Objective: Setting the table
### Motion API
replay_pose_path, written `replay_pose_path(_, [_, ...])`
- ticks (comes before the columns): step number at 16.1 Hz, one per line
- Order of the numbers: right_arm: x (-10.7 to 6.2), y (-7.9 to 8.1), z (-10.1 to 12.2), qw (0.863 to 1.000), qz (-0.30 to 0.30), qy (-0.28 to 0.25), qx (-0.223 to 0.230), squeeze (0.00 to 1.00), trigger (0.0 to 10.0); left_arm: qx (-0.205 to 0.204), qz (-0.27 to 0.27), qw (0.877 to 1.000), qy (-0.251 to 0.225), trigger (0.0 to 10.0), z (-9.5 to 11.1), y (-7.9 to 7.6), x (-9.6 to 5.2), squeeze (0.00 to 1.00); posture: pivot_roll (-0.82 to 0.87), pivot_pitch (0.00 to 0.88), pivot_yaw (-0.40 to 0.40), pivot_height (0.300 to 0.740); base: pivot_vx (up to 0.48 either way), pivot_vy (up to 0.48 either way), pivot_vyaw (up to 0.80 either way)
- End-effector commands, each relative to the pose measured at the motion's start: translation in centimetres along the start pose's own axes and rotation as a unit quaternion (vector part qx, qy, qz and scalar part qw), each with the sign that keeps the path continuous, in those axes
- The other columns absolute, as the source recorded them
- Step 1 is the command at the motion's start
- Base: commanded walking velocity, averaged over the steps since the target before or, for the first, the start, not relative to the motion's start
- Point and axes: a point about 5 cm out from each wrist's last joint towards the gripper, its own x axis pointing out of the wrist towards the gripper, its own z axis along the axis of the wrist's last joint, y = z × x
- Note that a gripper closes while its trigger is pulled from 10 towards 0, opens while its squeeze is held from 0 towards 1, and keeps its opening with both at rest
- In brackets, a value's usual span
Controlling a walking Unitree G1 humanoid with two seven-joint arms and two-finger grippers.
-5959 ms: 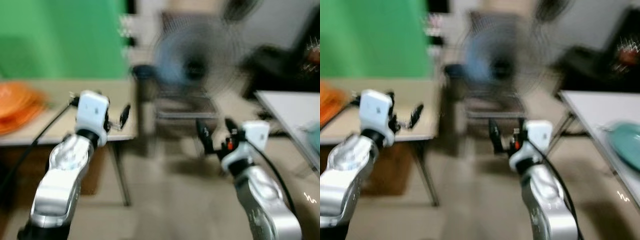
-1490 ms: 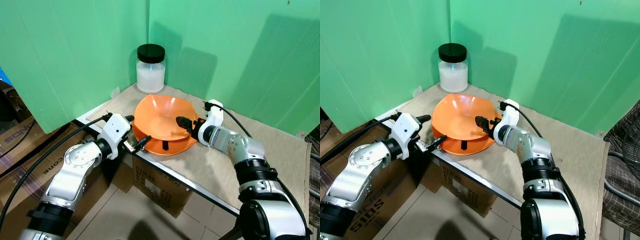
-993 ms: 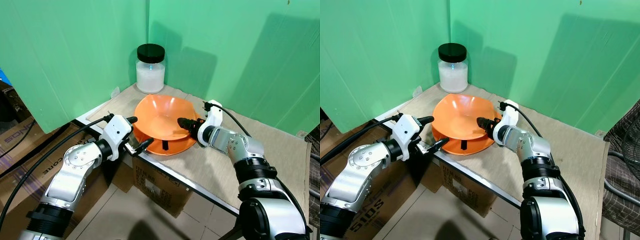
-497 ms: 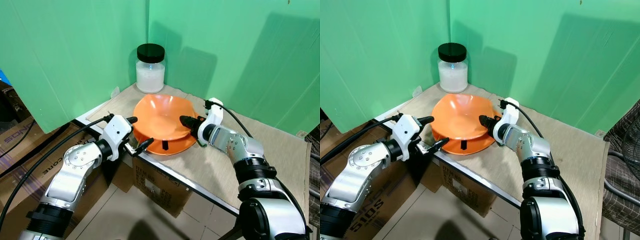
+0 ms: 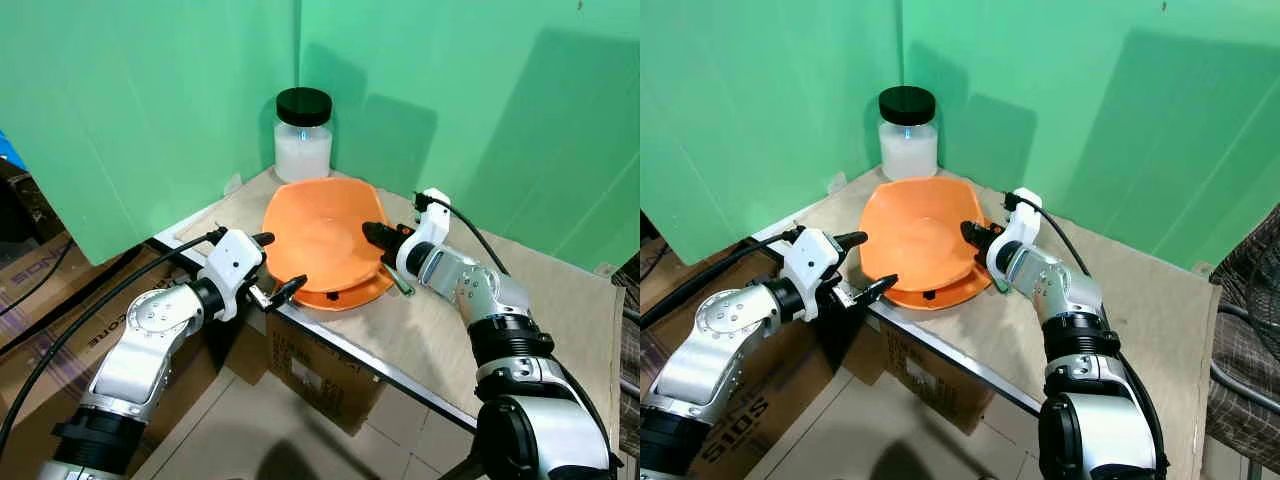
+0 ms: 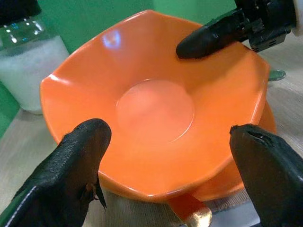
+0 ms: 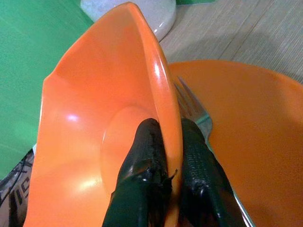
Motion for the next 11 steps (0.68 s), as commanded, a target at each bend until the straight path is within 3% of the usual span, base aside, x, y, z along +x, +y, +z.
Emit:
replay_pose_path(1, [-0.3,-0.4,0.2,1.0,-0.013,-0.004,0.003,0.0,0.0,0.004,0.006,1.0,-0.016,10.0,0.8,0.1,-0.2,0.0,0.04,0.0,-0.07,0.74,0.0,0.0,0.0])
replay_pose_path(5, [-2.4,0.4,1.6,0.998,0.004,-0.048,0.036,0.0,0.0,-0.015,0.021,0.997,-0.073,10.0,3.5,0.3,-1.0,0.0,0.04,0.0,-0.082,0.74,0.0,0.0,0.0])
replay_pose_path(7, [-6.0,1.0,3.1,0.993,0.008,-0.112,0.041,0.0,0.0,-0.028,0.024,0.993,-0.114,10.0,5.7,-0.4,-1.9,0.0,0.04,0.0,-0.087,0.74,0.0,0.0,0.0])
replay_pose_path(11, [-11.3,1.0,3.8,0.979,-0.015,-0.204,0.023,0.0,0.0,-0.038,0.06,0.989,-0.132,10.0,7.1,-1.5,-2.8,0.0,0.03,0.0,-0.086,0.74,0.0,0.0,0.0])
